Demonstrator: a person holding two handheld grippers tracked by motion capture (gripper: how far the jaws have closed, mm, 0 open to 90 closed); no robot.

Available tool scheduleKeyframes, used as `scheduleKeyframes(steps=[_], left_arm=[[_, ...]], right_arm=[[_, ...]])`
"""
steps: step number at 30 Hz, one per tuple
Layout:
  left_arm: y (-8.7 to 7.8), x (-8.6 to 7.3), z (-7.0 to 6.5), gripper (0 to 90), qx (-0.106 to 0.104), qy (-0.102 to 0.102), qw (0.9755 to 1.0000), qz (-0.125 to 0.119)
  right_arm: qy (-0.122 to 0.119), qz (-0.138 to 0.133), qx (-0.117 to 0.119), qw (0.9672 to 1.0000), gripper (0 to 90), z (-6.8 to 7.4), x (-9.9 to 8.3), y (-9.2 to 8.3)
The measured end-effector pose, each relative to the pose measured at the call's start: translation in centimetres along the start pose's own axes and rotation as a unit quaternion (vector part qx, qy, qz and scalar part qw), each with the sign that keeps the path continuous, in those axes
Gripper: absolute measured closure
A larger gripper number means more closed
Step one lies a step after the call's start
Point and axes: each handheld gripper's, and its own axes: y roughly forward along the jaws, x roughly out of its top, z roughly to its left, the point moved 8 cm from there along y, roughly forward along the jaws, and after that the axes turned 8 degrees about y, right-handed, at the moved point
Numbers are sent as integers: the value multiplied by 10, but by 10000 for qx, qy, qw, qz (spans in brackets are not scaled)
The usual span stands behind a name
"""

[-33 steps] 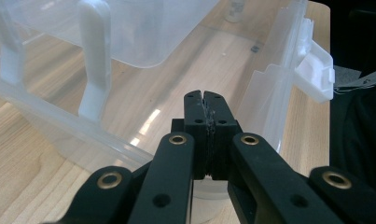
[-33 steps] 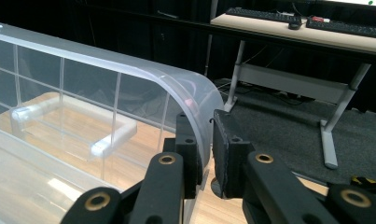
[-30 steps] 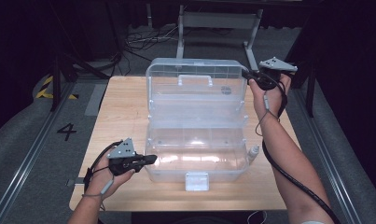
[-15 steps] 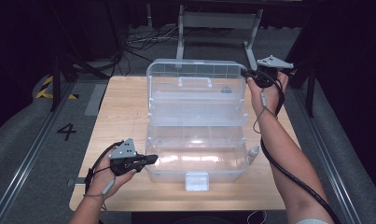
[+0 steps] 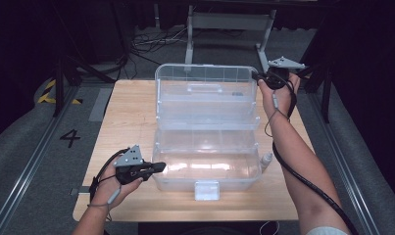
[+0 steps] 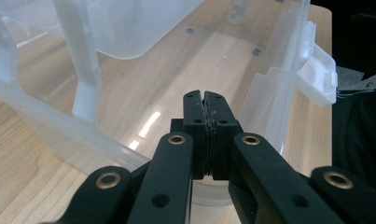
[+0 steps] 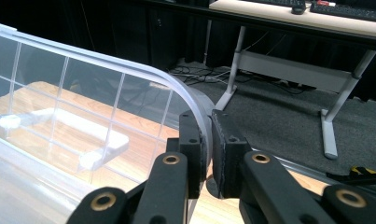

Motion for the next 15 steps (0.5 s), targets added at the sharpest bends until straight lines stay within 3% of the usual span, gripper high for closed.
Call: scheduleKeyframes(steps=[15], left_arm=[[0,0,0,883,18,44,10000,-17]], right_arm=[[88,159,9,9998,844,-4,-3,13]])
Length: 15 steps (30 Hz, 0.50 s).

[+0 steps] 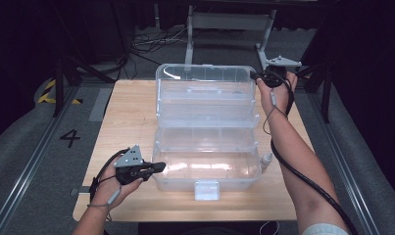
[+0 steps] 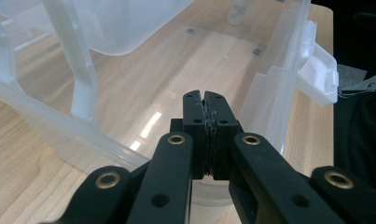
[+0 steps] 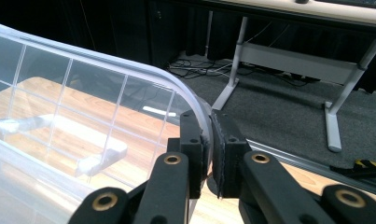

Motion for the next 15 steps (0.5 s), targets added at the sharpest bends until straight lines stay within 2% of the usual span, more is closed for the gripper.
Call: scheduleKeyframes(steps=[15], left_arm=[[0,0,0,887,-54,-58,10000,-29]], right_arm=[[9,29,-1,10000,845,-3,-5,11]])
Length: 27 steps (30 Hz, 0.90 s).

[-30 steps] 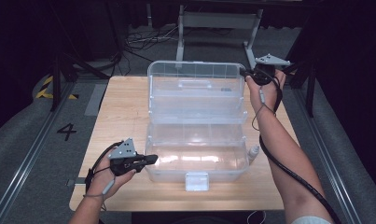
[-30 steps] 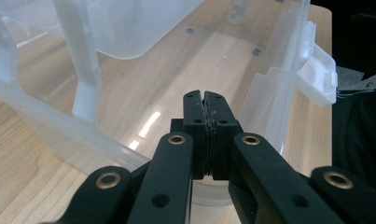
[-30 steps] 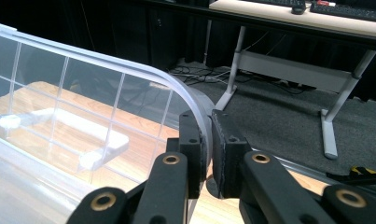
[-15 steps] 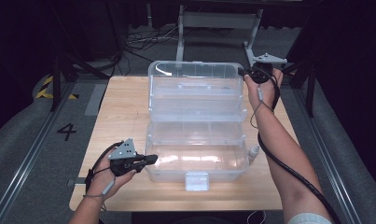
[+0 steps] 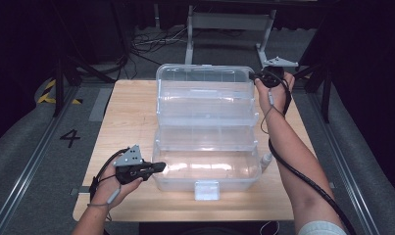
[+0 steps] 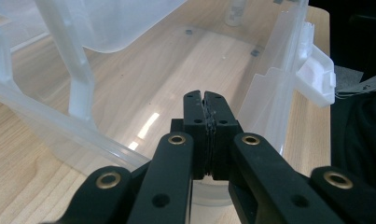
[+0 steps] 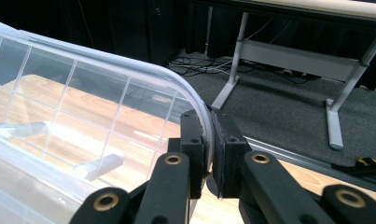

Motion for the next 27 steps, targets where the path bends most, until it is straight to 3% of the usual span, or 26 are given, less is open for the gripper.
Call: scheduleKeyframes(steps=[9,11,27], left_arm=[[1,0,0,885,7,-7,10000,-1],[5,-3,0,876,9,-48,9999,102],[5,-3,0,867,16,-86,10000,32]], right_arm=[[20,-75,22,10000,842,-1,-3,6],[0,-106,29,9999,841,-2,-5,8],[-3,-414,201,9989,828,-7,-13,19]])
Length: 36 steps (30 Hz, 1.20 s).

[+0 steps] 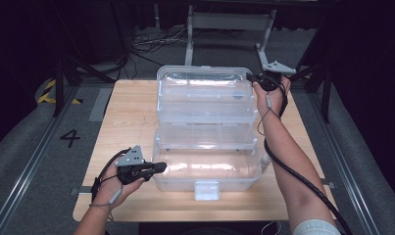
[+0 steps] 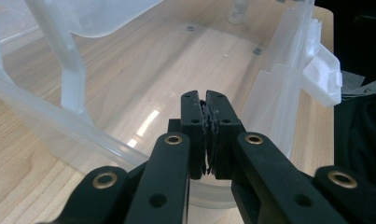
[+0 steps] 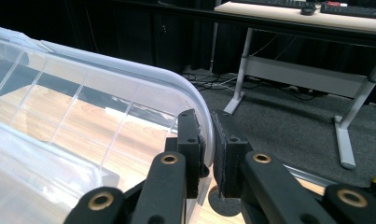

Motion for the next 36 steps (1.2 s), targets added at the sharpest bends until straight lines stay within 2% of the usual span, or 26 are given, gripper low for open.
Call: scheduleKeyframes(steps=[17,22,36], left_arm=[[0,0,0,871,3,-21,10000,-16],[0,0,1,871,-4,-24,10000,-29],[0,0,1,870,-25,-53,10000,-53]], right_arm=[[137,-90,108,9998,824,-5,-10,11],[123,-54,45,9999,824,-7,-15,16],[190,-20,130,9997,823,-12,-23,25]])
